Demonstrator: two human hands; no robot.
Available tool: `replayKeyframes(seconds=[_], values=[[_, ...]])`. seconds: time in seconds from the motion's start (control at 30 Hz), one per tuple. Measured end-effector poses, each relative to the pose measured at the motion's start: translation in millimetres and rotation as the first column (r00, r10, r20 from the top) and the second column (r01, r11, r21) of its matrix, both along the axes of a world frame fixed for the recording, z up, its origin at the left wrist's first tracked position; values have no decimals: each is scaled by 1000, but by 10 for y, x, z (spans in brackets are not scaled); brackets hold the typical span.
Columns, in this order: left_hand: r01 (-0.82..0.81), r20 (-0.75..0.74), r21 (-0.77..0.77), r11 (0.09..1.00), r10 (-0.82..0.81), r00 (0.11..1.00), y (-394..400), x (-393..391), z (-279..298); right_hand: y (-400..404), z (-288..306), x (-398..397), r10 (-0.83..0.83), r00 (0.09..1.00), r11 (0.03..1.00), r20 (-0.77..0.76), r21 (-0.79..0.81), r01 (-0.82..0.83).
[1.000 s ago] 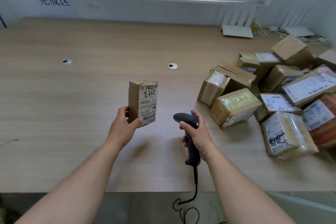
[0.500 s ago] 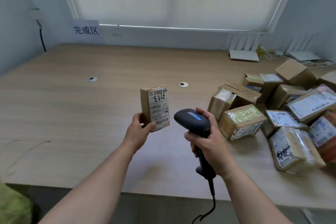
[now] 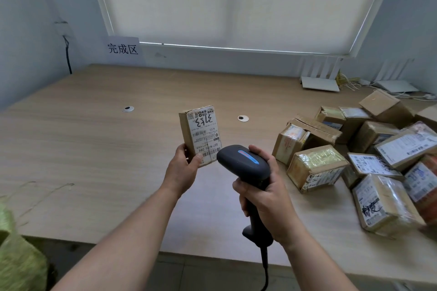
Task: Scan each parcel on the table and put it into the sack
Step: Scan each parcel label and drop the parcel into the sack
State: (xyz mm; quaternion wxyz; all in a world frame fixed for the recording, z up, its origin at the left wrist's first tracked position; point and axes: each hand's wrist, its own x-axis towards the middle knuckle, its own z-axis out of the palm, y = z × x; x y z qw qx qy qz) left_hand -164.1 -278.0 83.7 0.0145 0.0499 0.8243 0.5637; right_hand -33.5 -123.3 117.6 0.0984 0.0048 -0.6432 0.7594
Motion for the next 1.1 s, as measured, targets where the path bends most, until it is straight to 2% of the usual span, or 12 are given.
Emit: replayKeyframes(seconds=[0.6, 0.87, 1.1], values=[[40, -8, -18, 999, -40, 999, -29, 50, 27, -10, 107, 91, -3, 1000, 1000, -27, 5, 4], [-134, -39, 41, 990, 136, 990, -93, 162, 20, 66, 219, 68, 13, 1000, 999, -23, 37, -12], [-259, -53, 67, 964, 262, 963, -208, 337, 58, 41, 253, -56, 86, 994, 988, -63, 136, -77]])
